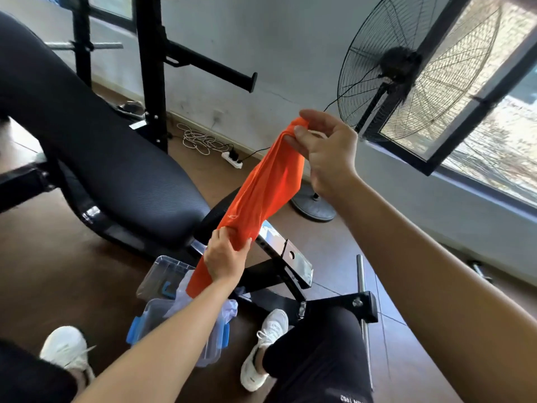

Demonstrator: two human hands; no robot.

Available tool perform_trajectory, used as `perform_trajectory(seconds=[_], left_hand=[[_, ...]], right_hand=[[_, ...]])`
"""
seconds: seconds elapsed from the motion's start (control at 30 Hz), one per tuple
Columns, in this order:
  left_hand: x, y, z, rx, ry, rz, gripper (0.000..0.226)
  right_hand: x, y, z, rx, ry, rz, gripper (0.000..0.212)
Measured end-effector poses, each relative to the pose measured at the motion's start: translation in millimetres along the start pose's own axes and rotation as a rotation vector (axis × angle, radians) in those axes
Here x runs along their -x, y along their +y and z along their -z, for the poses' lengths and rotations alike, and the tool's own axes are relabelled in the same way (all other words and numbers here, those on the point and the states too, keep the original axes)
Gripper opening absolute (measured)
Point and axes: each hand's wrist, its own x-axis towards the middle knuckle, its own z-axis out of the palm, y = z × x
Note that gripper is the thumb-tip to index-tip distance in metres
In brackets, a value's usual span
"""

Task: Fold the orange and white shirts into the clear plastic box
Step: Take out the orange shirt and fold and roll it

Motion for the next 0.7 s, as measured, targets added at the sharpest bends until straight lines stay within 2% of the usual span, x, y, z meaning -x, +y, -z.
perform_trajectory(seconds=[0.1, 0.23, 0.37, 0.43, 0.53, 0.6, 0.7], left_hand=[[-5.3, -4.6, -4.3, 0.133, -0.065, -0.067, 0.021], [1.6, -26.8, 5.9, 0.274, -0.169, -0.164, 0.012], [4.6, -50.1, 24.5, 0.412, -0.357, 0.005, 0.011], [5.7, -52.0, 35.6, 0.554, -0.408, 0.093, 0.017], [9.8, -50.5, 51.5, 0.773, -0.444, 0.260, 0.023], [12.1, -51.7, 58.9, 0.803, -0.466, 0.278, 0.021], [11.9, -56.2, 66.3, 0.783, -0.449, 0.230, 0.006]], right_hand=[[1.0, -0.3, 10.7, 0.047, -0.019, 0.034, 0.028], [-9.1, 9.0, 33.9, 0.202, 0.009, 0.079, 0.038], [-23.3, 33.9, 55.0, 0.588, 0.043, 0.218, 0.054], [-21.6, 47.6, 62.8, 0.740, 0.058, 0.281, 0.048], [-17.5, 66.7, 71.9, 0.811, 0.079, 0.254, 0.028], [-17.9, 78.7, 77.9, 0.847, 0.098, 0.193, 0.018], [-18.8, 90.6, 87.1, 0.888, 0.151, 0.131, 0.015]])
